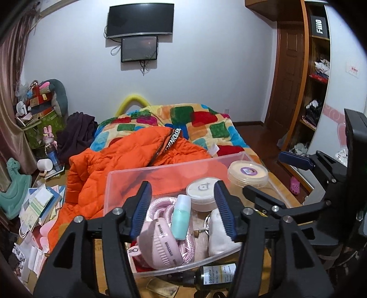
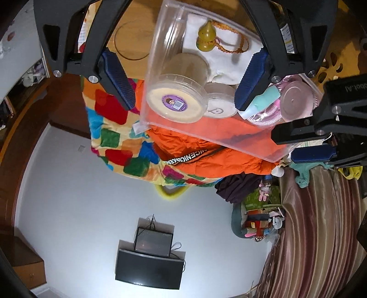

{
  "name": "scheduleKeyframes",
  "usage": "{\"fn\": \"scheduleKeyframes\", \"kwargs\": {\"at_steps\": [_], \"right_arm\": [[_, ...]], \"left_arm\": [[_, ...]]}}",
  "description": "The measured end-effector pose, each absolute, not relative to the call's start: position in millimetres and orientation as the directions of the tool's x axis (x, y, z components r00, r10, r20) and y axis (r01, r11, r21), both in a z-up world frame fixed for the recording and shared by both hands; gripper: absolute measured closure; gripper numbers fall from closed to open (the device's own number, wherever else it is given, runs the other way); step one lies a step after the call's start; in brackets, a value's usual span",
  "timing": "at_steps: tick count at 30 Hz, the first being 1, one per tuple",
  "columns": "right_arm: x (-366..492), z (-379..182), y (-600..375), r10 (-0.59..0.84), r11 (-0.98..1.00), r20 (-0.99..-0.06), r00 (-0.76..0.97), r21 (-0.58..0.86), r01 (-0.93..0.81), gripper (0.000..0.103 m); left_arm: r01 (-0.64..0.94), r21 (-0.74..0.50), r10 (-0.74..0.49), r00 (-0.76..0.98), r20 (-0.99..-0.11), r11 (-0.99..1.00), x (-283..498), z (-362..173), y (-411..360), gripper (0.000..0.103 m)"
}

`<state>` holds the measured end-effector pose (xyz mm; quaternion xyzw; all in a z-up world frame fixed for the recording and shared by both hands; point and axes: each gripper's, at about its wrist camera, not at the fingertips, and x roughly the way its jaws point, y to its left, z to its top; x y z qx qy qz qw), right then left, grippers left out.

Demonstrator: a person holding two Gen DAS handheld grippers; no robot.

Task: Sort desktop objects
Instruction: 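Open both tools to drop the bottle and tub into the box, then grasp the brown soap bar with the left tool while the right grasps the dotted cube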

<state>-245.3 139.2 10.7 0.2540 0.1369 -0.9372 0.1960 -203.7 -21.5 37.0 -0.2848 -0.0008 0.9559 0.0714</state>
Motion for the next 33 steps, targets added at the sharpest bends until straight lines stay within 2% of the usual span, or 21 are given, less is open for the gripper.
{"fn": "scheduleKeyframes", "kwargs": {"at_steps": [4, 6, 8, 15, 33], "right_arm": [[-233.1, 19.4, 146.3, -0.303, -0.892, -0.513, -0.803, -0.146, 0.429, 0.015], [-227.6, 21.6, 150.9, -0.304, -0.894, -0.505, -0.808, -0.142, 0.425, 0.011], [-218.4, 23.5, 155.9, -0.303, -0.899, -0.491, -0.817, -0.139, 0.416, 0.007], [-191.6, 16.9, 168.9, -0.266, -0.907, -0.487, -0.832, -0.164, 0.387, 0.007], [-168.6, -31.9, 195.1, -0.219, -0.936, -0.591, -0.776, -0.098, 0.339, 0.007]], "left_arm": [[-0.121, -0.034, 0.121, -0.845, -0.520, -0.992, -189.9, 43.4, -25.9, 0.035], [-0.112, -0.025, 0.108, -0.852, -0.512, -0.993, -182.0, 44.0, -28.6, 0.030], [-0.104, -0.016, 0.097, -0.854, -0.511, -0.994, -175.1, 41.8, -31.7, 0.029], [-0.081, -0.021, 0.078, -0.818, -0.569, -0.997, -162.7, 15.8, -48.5, 0.028], [-0.119, -0.007, 0.090, -0.712, -0.697, -0.993, -139.4, -56.9, -56.6, 0.028]]}}
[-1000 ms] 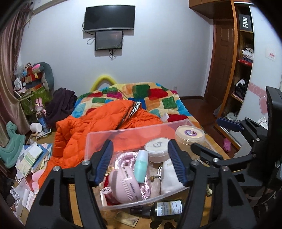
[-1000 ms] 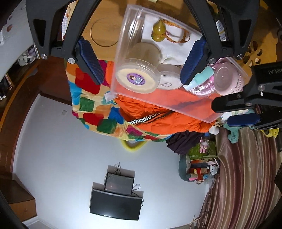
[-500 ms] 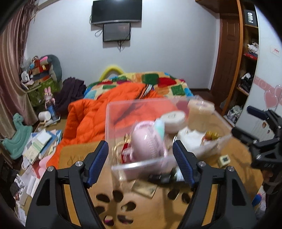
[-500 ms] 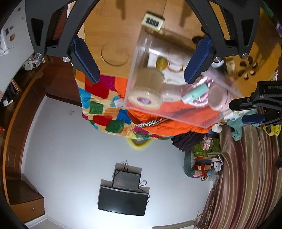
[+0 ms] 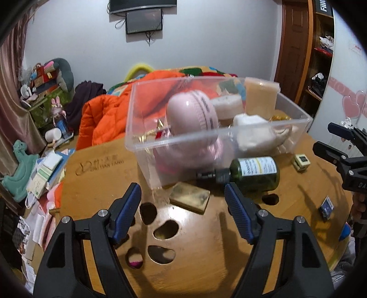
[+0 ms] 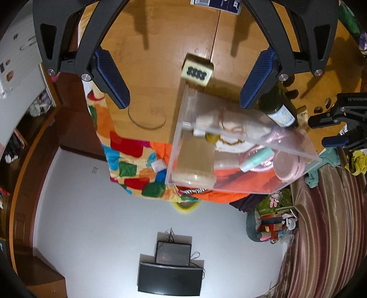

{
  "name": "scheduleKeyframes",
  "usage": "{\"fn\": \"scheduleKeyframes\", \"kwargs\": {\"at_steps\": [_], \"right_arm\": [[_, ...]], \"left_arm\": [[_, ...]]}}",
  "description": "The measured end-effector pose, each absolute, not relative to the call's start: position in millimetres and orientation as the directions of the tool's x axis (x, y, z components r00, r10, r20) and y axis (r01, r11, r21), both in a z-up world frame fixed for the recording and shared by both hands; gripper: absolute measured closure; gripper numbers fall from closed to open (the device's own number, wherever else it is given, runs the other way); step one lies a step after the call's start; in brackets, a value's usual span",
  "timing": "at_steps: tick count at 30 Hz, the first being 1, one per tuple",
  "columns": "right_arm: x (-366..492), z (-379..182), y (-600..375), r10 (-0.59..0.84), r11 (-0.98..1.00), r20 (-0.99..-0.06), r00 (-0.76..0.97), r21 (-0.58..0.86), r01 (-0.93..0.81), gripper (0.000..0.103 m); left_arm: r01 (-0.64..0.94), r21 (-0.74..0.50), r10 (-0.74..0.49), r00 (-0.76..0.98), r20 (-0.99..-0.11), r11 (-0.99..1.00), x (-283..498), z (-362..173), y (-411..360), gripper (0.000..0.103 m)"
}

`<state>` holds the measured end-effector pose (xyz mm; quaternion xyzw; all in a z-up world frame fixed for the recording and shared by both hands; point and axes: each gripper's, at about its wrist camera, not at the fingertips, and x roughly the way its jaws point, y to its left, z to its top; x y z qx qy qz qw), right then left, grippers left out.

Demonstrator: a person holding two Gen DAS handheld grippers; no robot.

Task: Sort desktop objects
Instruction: 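Grasp the brown soap bar with the left tool while the right grasps the dotted cube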

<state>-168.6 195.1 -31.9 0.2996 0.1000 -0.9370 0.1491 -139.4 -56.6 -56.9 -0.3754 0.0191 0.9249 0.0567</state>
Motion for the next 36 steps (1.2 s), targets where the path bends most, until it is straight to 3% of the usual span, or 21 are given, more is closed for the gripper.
{"fn": "scheduleKeyframes", "kwargs": {"at_steps": [12, 15, 21, 29, 32, 36], "right_arm": [[-177.3, -59.9, 206.2, -0.239, -0.943, -0.659, -0.713, -0.019, 0.334, 0.011], [-180.3, -65.5, 204.3, -0.249, -0.938, -0.684, -0.686, -0.006, 0.346, 0.025], [-182.9, -72.2, 201.7, -0.265, -0.933, -0.705, -0.658, 0.015, 0.360, 0.041], [-186.0, -79.2, 198.6, -0.294, -0.923, -0.723, -0.625, 0.045, 0.382, 0.066], [-185.0, -78.3, 198.5, -0.296, -0.922, -0.718, -0.630, 0.043, 0.384, 0.067], [-180.6, -73.5, 202.5, -0.317, -0.918, -0.700, -0.640, 0.057, 0.393, 0.067]], "left_arm": [[-0.175, -0.009, 0.127, -0.681, -0.721, -0.985, -145.2, -69.4, -41.2, 0.028], [-0.179, -0.008, 0.128, -0.671, -0.730, -0.984, -147.5, -71.6, -39.1, 0.030], [-0.167, 0.002, 0.109, -0.652, -0.751, -0.986, -153.3, -75.1, -37.7, 0.043], [-0.149, 0.013, 0.089, -0.654, -0.751, -0.989, -153.9, -75.2, -38.0, 0.051], [-0.149, 0.006, 0.094, -0.656, -0.749, -0.989, -152.7, -74.8, -39.5, 0.058], [-0.144, -0.011, 0.104, -0.657, -0.746, -0.990, -152.3, -74.4, -44.3, 0.059]]}}
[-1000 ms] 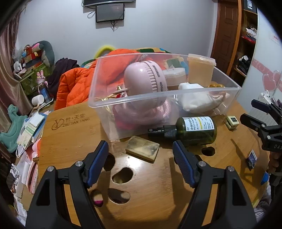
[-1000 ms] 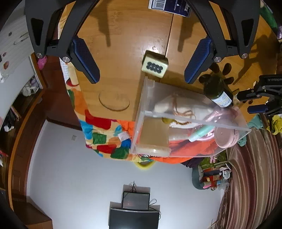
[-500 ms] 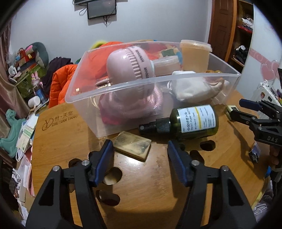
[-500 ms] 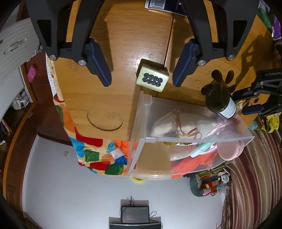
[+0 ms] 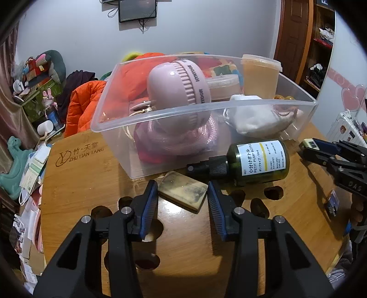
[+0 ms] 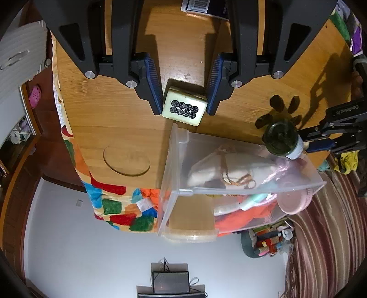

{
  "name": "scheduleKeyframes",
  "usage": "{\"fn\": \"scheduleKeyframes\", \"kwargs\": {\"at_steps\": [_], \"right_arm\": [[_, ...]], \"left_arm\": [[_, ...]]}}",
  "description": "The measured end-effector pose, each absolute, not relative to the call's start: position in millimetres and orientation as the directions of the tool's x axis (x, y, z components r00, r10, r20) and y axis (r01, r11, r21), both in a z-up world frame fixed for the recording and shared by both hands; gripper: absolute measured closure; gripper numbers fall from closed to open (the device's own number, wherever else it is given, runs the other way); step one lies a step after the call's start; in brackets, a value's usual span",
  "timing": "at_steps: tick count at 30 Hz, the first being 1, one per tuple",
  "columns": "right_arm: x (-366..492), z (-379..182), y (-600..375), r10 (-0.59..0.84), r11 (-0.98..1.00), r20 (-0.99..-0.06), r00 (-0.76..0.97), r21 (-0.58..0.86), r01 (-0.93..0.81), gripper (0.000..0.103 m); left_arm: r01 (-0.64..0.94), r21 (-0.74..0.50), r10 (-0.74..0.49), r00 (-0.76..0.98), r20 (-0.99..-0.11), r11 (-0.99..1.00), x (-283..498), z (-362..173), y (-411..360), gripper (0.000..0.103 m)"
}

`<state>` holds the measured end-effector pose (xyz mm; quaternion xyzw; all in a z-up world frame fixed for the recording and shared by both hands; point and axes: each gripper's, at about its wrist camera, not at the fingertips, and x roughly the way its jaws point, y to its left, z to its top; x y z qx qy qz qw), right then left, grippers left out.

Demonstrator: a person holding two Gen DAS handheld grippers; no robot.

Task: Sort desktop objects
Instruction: 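Grasp the brown soap bar with the left tool while the right grasps the dotted cube, then carry the soap bar and dotted cube into the clear box and open both tools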

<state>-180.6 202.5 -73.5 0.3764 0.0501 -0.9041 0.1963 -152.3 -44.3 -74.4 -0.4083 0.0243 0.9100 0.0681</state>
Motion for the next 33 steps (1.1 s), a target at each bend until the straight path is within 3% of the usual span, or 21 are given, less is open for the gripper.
{"fn": "scheduleKeyframes", "kwargs": {"at_steps": [11, 33], "right_arm": [[-170.4, -48.5, 221.1, -0.352, -0.920, -0.639, -0.684, 0.102, 0.378, 0.067], [-166.9, -6.4, 200.3, -0.440, -0.880, -0.547, -0.712, 0.106, 0.463, 0.067]], "left_arm": [[-0.115, -0.044, 0.112, -0.687, -0.718, -0.992, -135.9, -68.7, -48.9, 0.059], [-0.065, -0.126, 0.126, -0.815, -0.565, -0.990, -116.1, -11.9, -72.5, 0.059]]}}
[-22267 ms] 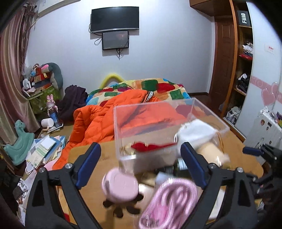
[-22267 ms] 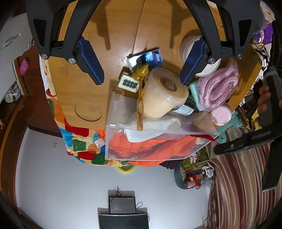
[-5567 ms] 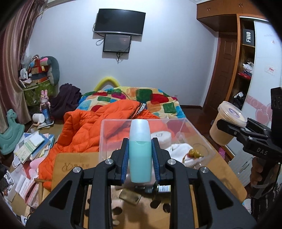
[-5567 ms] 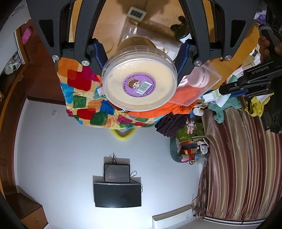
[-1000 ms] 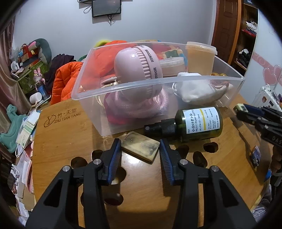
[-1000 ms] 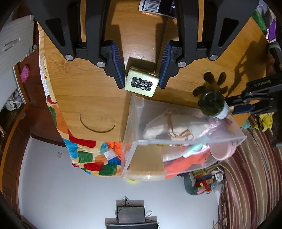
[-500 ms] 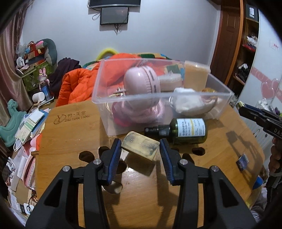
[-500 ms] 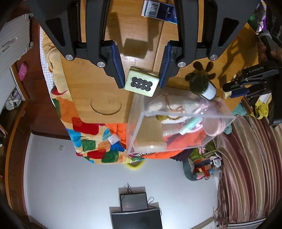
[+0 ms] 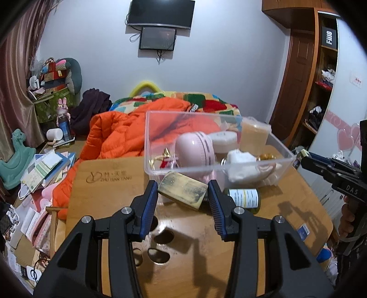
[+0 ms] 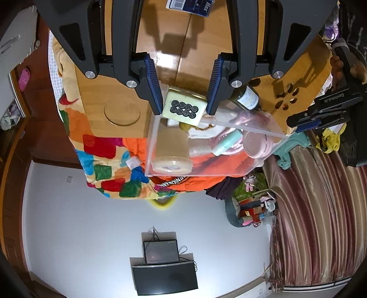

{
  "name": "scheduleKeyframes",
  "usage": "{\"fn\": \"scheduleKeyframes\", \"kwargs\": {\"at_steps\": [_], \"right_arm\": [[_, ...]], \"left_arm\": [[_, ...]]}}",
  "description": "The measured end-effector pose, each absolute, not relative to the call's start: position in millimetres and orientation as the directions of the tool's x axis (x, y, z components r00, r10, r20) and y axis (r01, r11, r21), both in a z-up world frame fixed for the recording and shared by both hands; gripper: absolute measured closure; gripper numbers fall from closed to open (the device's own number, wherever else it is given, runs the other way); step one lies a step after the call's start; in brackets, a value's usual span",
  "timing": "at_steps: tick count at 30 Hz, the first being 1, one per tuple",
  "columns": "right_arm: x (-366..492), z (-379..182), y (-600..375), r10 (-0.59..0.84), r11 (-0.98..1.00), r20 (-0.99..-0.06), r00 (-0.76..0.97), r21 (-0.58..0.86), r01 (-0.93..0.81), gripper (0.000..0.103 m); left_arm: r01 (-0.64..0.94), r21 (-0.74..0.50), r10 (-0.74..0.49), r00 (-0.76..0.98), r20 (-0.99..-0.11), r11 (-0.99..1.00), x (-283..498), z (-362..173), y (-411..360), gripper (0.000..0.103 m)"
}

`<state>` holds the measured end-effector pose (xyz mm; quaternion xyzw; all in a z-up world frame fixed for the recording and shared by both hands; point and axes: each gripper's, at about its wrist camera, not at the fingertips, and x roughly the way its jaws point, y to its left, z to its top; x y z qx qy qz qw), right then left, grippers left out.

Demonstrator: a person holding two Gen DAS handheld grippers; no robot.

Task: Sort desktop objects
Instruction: 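Carry the soap bar and dotted cube into the clear box and open both tools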

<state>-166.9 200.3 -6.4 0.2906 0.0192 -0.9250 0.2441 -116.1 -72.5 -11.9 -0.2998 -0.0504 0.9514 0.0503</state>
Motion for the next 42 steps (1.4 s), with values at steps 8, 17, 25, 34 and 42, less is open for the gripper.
{"fn": "scheduleKeyframes", "kwargs": {"at_steps": [8, 17, 25, 34, 42], "right_arm": [[-177.6, 2.6, 177.3, -0.479, -0.849, -0.535, -0.696, 0.080, 0.522, 0.067], [-198.9, -5.1, 142.3, -0.513, -0.815, -0.561, -0.650, 0.079, 0.575, 0.067], [-214.1, -11.4, 121.9, -0.524, -0.796, -0.576, -0.627, 0.071, 0.601, 0.067], [-220.0, -23.7, 101.4, -0.518, -0.780, -0.607, -0.603, 0.047, 0.624, 0.067], [-223.0, -25.9, 98.4, -0.513, -0.786, -0.614, -0.600, 0.054, 0.616, 0.067]], "left_arm": [[-0.071, -0.115, 0.123, -0.829, -0.546, -0.991, -126.6, -1.7, -75.6, 0.059], [-0.069, -0.114, 0.121, -0.831, -0.544, -0.991, -141.2, -2.7, -77.0, 0.059], [-0.065, -0.109, 0.115, -0.822, -0.558, -0.992, -151.9, -11.7, -80.2, 0.059], [-0.064, -0.110, 0.114, -0.826, -0.552, -0.992, -155.9, -12.3, -84.4, 0.059], [-0.058, -0.106, 0.107, -0.823, -0.557, -0.993, -158.6, -13.5, -86.8, 0.059]]}}
